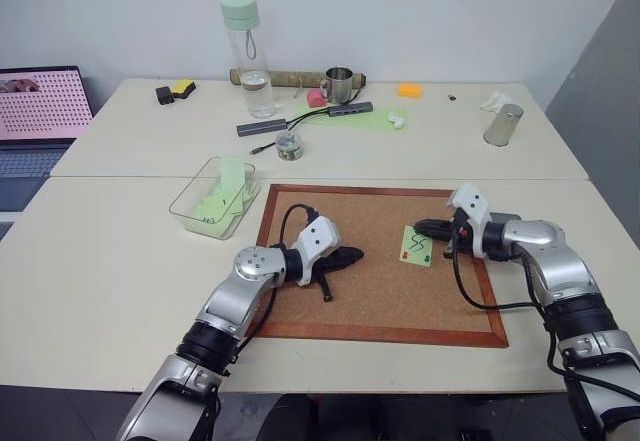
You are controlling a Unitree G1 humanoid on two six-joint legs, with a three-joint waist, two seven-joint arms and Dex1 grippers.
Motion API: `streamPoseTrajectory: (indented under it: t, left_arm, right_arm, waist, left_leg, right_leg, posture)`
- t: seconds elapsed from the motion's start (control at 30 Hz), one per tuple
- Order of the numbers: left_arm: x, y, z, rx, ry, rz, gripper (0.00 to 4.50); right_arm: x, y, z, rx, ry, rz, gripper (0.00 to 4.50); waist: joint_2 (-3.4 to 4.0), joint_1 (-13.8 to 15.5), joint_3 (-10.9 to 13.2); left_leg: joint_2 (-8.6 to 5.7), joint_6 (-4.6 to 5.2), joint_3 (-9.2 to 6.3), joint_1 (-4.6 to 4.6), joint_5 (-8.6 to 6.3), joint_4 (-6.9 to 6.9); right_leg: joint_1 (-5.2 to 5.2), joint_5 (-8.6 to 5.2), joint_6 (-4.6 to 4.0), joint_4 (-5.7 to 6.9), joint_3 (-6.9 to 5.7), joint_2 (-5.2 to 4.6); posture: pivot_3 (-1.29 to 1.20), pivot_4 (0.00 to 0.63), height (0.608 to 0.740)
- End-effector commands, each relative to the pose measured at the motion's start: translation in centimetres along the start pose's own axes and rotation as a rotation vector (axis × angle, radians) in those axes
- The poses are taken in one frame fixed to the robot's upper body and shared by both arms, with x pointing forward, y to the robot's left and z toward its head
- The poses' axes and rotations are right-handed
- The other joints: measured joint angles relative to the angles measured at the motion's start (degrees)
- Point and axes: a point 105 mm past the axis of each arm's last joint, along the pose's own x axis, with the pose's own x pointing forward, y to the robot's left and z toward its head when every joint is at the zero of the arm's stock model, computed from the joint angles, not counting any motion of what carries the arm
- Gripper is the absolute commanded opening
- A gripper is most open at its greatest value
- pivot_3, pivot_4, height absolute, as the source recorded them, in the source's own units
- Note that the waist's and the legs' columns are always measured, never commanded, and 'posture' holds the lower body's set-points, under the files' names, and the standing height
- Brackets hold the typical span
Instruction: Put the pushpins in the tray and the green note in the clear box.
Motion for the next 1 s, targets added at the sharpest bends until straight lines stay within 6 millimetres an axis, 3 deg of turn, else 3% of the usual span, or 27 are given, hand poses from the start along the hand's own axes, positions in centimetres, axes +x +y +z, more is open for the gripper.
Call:
streamPoseTrajectory:
  t: [0.03, 0.27, 0.73, 0.83, 1.0]
  left_arm:
    - [-0.5, 0.1, -1.7, -0.016, 0.061, 0.015, 0.0]
    - [-0.4, 0.2, -2.0, -0.016, 0.073, 0.026, 0.0]
    - [-0.4, -0.3, -2.6, -0.013, 0.091, 0.016, 0.0]
    - [-0.3, -0.4, -2.5, -0.012, 0.09, 0.013, 0.0]
    - [-0.3, -0.3, -2.5, -0.011, 0.085, 0.019, 0.0]
  right_arm:
    - [-0.7, 0.0, 2.5, -0.027, -0.089, 0.007, 0.06]
    - [-1.4, -0.2, 4.0, -0.024, -0.137, -0.007, 0.06]
    - [-3.0, 0.1, 5.2, -0.013, -0.164, -0.012, 0.06]
    - [-4.3, -0.7, 5.1, -0.01, -0.15, -0.053, 0.06]
    - [-8.0, -3.7, 3.4, 0.006, -0.067, -0.214, 0.06]
  waist:
    - [0.0, 0.0, 0.0]
    - [0.01, 0.0, 0.0]
    - [0.06, 0.0, -0.1]
    - [0.07, 0.1, -0.1]
    - [0.08, 0.2, -0.1]
  left_leg:
    - [0.0, 0.0, 0.0, 0.0, 0.0, 0.0]
    - [0.0, 0.0, 0.0, 0.01, 0.0, 0.0]
    - [0.0, 0.02, -0.01, 0.03, -0.01, 0.0]
    - [0.0, 0.02, -0.01, 0.02, -0.01, 0.0]
    - [-0.01, 0.03, 0.0, 0.02, -0.02, 0.0]
  right_leg:
    - [0.0, 0.0, 0.0, 0.0, 0.0, 0.0]
    - [0.0, 0.0, 0.0, 0.0, 0.0, 0.0]
    - [0.02, 0.0, 0.0, 0.01, 0.0, 0.0]
    - [0.02, 0.0, 0.0, 0.01, 0.0, 0.0]
    - [0.03, 0.0, 0.0, -0.01, 0.01, -0.01]
  posture:
    - [0.0, 0.15, 0.74]
    - [0.0, 0.15, 0.74]
    - [0.0, 0.15, 0.74]
    - [0.0, 0.15, 0.74]
    - [0.0, 0.15, 0.74]
